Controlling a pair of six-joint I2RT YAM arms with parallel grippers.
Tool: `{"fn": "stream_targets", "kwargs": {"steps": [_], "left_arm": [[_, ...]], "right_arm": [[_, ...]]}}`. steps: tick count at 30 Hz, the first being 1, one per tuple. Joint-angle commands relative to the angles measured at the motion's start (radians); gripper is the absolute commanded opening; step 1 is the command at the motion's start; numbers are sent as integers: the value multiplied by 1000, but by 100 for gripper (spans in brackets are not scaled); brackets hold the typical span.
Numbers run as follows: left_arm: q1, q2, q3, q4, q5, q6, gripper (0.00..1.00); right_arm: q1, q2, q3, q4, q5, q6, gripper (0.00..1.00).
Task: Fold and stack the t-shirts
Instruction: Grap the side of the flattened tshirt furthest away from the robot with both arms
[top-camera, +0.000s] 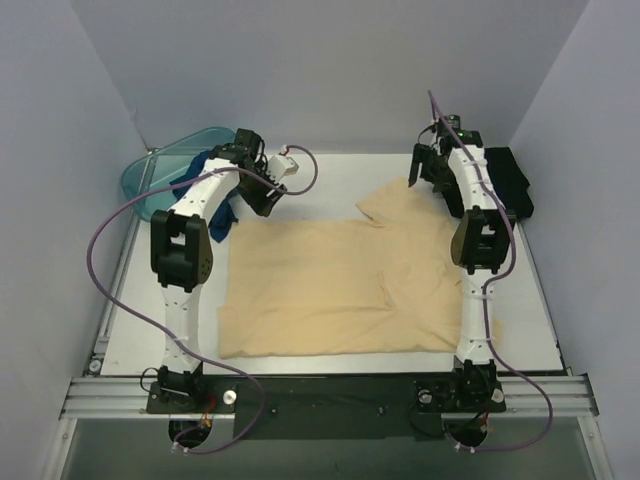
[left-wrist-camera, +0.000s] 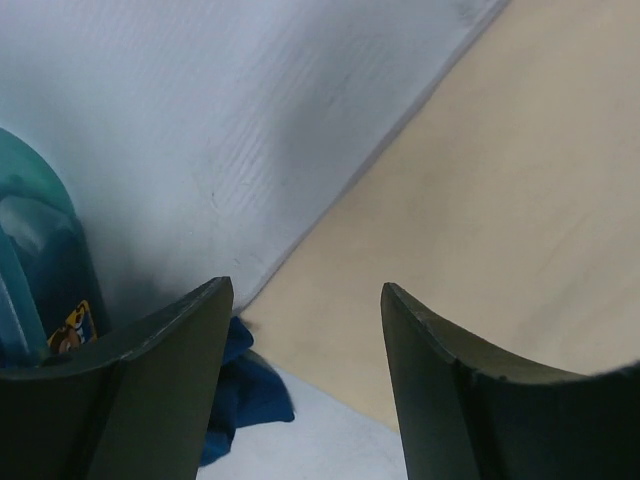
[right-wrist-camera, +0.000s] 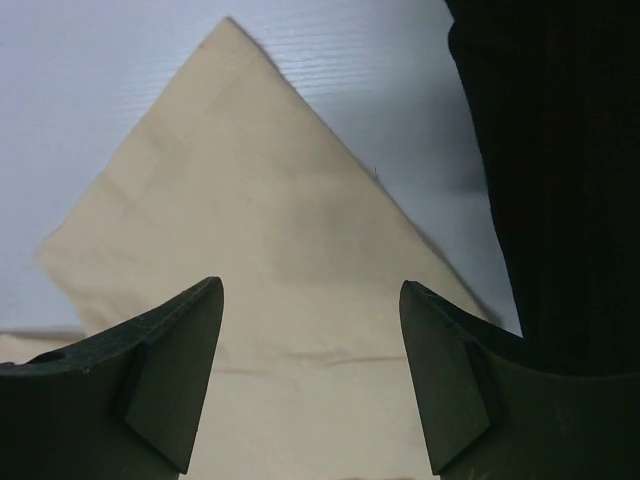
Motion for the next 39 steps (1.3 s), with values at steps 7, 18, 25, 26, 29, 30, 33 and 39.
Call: {"fn": "stream_targets", "kwargs": {"steps": [7, 18, 25, 26, 29, 30, 33, 39], "left_arm": [[41, 193, 175, -4, -69, 39, 75], [62, 249, 223, -146, -28, 215, 75], [78, 289, 324, -237, 43, 260, 75], [81, 292, 335, -247, 52, 268, 75], [87, 288, 364, -258, 69, 286, 74], [90, 286, 369, -258, 78, 292, 74], [92, 283, 409, -301, 127, 337, 69], [95, 332, 397, -410, 35, 470, 68]], "right_arm": [[56, 203, 182, -9, 194, 27, 72], [82, 246, 57, -140, 327, -163, 72], [65, 238, 23, -149, 159, -232, 15], [65, 237, 20, -148, 157, -233, 10], [59, 205, 0, -143, 126, -255, 0], [56, 195, -7, -139, 105, -255, 0], [44, 128, -27, -105, 63, -246, 0], [34, -1, -109, -31, 6, -229, 0]]}}
